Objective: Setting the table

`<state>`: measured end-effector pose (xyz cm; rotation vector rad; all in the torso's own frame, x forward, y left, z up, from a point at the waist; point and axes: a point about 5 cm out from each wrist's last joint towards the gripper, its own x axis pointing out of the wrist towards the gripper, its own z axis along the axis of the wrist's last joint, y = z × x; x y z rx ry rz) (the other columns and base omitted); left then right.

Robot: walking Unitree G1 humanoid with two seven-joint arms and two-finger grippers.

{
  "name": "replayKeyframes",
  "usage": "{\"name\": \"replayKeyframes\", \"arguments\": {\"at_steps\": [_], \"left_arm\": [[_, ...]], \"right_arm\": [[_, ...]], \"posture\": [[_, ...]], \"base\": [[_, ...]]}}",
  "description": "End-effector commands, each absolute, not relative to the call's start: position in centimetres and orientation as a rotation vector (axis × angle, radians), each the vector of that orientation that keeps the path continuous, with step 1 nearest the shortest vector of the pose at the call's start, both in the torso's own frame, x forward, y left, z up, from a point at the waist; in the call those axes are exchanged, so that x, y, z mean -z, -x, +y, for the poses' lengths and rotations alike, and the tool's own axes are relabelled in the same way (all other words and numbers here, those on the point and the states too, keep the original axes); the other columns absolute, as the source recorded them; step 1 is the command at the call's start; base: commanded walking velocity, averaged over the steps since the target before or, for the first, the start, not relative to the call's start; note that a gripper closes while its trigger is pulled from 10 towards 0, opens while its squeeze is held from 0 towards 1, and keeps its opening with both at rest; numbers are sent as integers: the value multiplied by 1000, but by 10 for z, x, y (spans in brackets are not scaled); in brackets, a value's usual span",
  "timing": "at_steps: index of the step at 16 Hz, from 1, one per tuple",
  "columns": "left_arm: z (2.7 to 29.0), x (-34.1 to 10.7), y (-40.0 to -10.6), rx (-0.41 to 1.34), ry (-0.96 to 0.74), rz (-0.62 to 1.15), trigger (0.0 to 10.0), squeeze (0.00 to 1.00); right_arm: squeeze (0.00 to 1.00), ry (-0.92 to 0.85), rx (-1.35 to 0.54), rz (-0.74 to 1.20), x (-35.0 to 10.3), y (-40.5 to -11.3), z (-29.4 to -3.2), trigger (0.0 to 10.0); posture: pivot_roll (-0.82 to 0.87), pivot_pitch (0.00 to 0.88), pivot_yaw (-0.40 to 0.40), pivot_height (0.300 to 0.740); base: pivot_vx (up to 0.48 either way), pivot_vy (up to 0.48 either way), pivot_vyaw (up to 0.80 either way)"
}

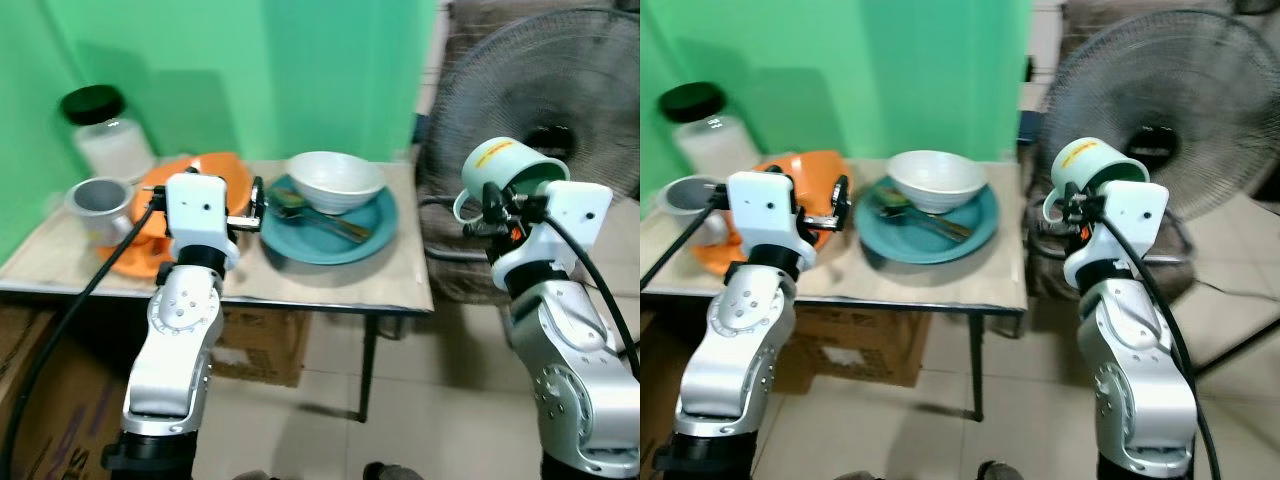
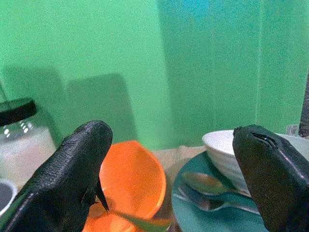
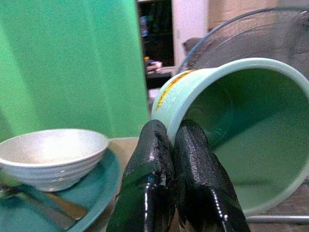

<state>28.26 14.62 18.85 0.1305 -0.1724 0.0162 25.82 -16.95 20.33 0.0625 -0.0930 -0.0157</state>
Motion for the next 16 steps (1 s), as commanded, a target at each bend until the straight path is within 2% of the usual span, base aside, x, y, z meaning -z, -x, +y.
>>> {"name": "replayKeyframes", "arguments": {"at_steps": [1, 3, 10, 14, 16], "left_arm": [[149, -190, -285, -50, -159, -176, 10000, 0], [148, -184, -283, 64, -161, -118, 10000, 0], [159, -184, -286, 26, -181, -119, 10000, 0], [156, -184, -285, 27, -178, -118, 10000, 0], [156, -184, -284, 29, -181, -116, 10000, 0]], "right_arm": [[0, -32, 43, -110, -209, -258, -173, 10000], [0, -7, 41, -110, -207, -259, -172, 10000], [0, 37, 23, -84, -206, -259, -167, 10000], [0, 35, 77, -152, -211, -261, -169, 10000], [0, 15, 56, -125, -208, -261, -167, 10000]], "posture": [[59, 0, 45, 740], [66, 0, 45, 740], [57, 0, 40, 740], [63, 0, 43, 740], [65, 0, 46, 740]], "base": [[0, 0, -800], [0, 0, -800], [0, 0, -789], [0, 0, -794], [0, 0, -800]]}}
